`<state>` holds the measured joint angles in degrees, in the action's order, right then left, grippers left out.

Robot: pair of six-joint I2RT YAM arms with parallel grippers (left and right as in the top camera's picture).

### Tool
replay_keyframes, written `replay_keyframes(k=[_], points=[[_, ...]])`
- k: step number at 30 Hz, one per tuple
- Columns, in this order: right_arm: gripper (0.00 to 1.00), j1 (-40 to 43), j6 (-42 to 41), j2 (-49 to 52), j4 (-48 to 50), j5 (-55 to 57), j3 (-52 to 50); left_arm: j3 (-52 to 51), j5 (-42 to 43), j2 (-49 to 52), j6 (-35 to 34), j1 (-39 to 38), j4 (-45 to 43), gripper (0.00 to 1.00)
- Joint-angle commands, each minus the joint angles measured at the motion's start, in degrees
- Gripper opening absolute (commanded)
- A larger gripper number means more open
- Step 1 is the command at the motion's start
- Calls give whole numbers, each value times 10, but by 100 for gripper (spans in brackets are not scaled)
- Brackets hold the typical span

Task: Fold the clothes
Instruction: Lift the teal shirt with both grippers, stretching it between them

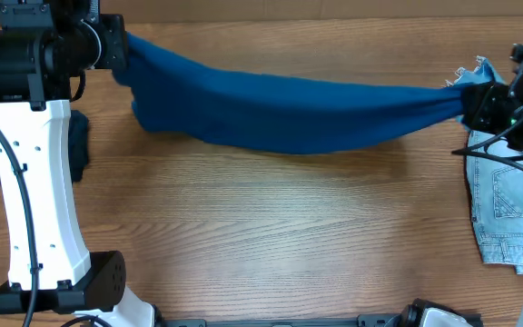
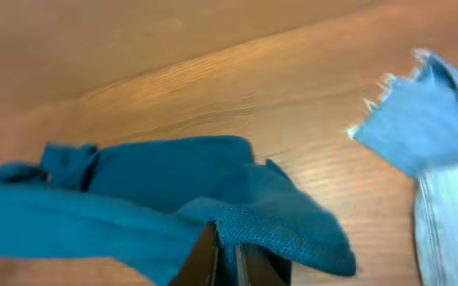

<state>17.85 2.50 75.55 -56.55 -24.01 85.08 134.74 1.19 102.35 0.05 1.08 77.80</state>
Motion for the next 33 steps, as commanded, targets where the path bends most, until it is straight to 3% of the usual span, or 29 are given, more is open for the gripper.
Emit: replay_keyframes(k=[1, 2, 3, 5, 6, 8, 13, 17, 33], points=[[4, 3, -63, -8, 12, 77, 9, 20, -32, -9, 15, -3, -5, 4], [4, 3, 40, -14, 10, -39, 9, 26, -31, -9, 14, -3, -6, 4], [4, 3, 76, -20, 11, -99, 9, 36, -31, -9, 13, -3, -11, 4], [4, 7, -33, -37, 31, -28, 18, 64, -28, -9, 12, -3, -23, 4], [4, 7, -36, -43, 30, -29, 29, 79, -27, -9, 12, -3, -24, 4], [4, 7, 37, -60, 28, -128, 71, 122, -26, -9, 11, -3, -13, 4], [4, 7, -2, -59, 12, -78, 187, 183, -27, -32, 10, -3, -2, 4], [4, 7, -68, -59, -12, 65, 250, 216, -30, -80, 11, -3, -35, 4], [4, 7, -66, -59, -178, 110, 463, 233, -118, -313, 28, -3, -54, 4]])
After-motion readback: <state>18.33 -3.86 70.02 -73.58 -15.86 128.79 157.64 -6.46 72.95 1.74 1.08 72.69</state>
